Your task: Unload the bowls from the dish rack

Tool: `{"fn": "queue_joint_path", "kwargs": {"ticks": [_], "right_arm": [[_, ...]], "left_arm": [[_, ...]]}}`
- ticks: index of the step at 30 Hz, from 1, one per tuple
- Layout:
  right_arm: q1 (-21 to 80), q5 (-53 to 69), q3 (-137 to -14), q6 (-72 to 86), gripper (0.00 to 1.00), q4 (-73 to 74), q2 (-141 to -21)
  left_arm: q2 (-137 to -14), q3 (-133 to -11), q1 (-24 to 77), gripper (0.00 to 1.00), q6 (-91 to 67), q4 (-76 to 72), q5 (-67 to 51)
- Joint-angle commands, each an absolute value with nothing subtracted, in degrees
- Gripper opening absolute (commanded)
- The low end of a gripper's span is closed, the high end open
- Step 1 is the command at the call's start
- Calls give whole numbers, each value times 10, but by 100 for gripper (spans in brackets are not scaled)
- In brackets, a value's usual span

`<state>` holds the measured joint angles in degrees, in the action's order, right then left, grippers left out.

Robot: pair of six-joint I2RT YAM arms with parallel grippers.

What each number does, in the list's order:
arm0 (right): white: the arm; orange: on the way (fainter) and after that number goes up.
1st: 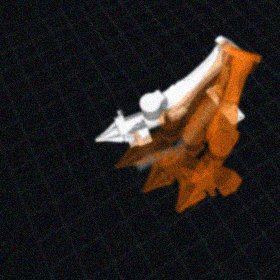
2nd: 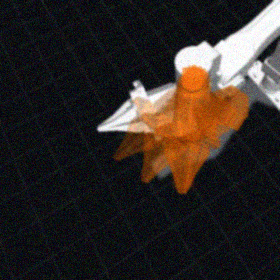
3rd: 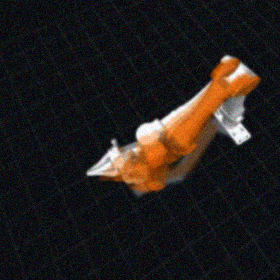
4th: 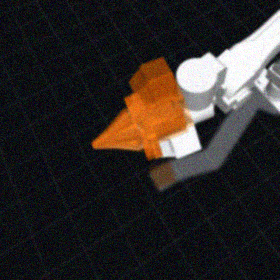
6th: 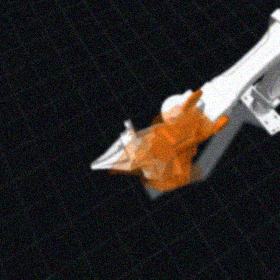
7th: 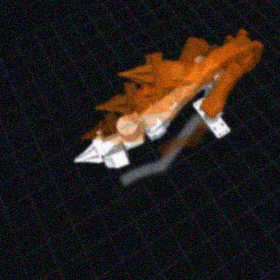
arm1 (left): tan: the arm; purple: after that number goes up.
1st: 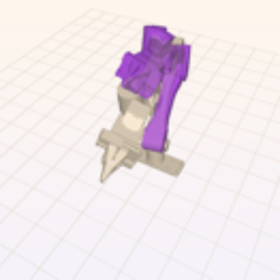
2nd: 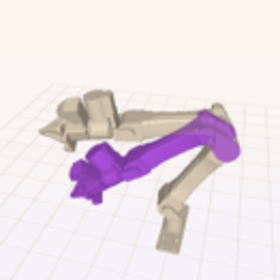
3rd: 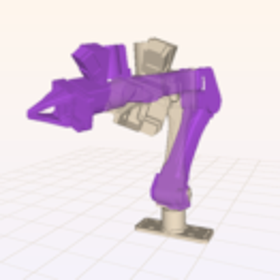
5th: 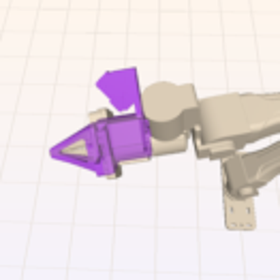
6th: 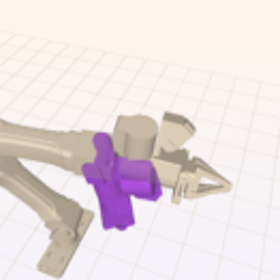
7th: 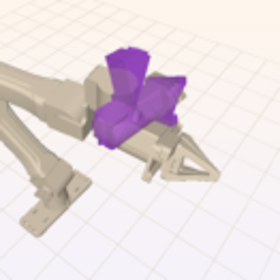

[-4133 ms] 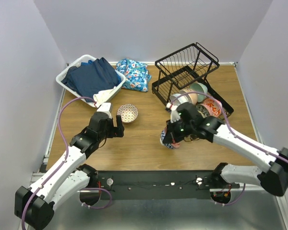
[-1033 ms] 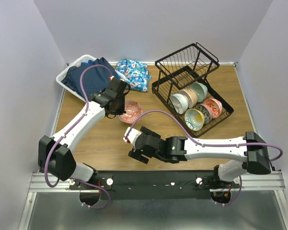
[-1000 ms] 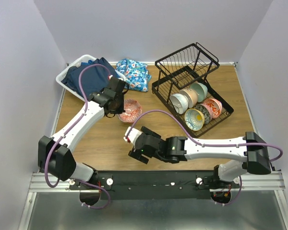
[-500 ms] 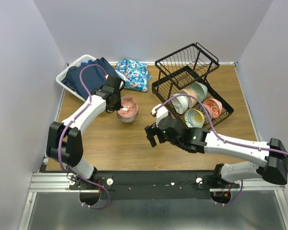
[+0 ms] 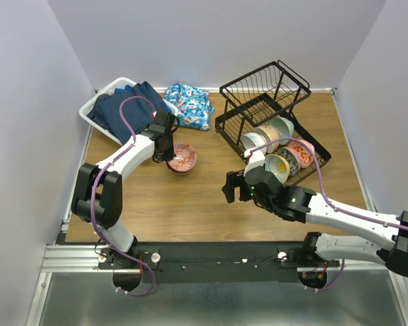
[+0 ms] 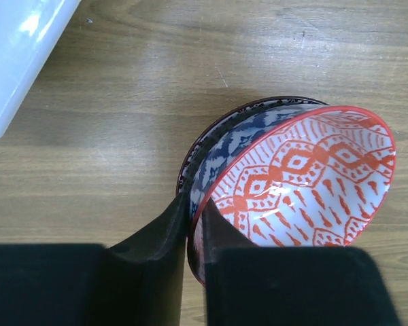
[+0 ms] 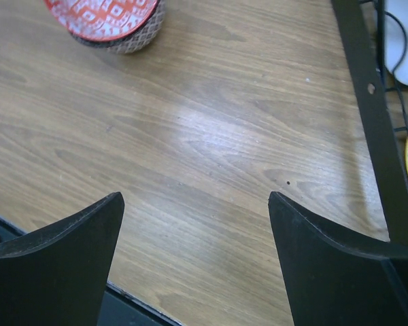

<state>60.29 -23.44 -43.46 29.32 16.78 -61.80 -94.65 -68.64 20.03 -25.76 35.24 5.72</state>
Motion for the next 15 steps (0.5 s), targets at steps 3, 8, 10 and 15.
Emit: {"fn": "queue_joint_path", "kwargs": {"ticks": [3, 8, 10, 15], "right_arm": [[594, -302, -406, 358, 94, 160, -579], [594, -318, -396, 367, 93, 161, -566], [593, -322, -396, 369, 93, 163, -567], [593, -335, -402, 370, 92, 163, -570]], "left_arm": [[-941, -690, 200, 32, -258, 338, 40], [-910, -676, 200, 43, -258, 344, 48], [-894, -667, 200, 47, -257, 347, 51], [-867, -652, 200, 48, -256, 354, 67]]}}
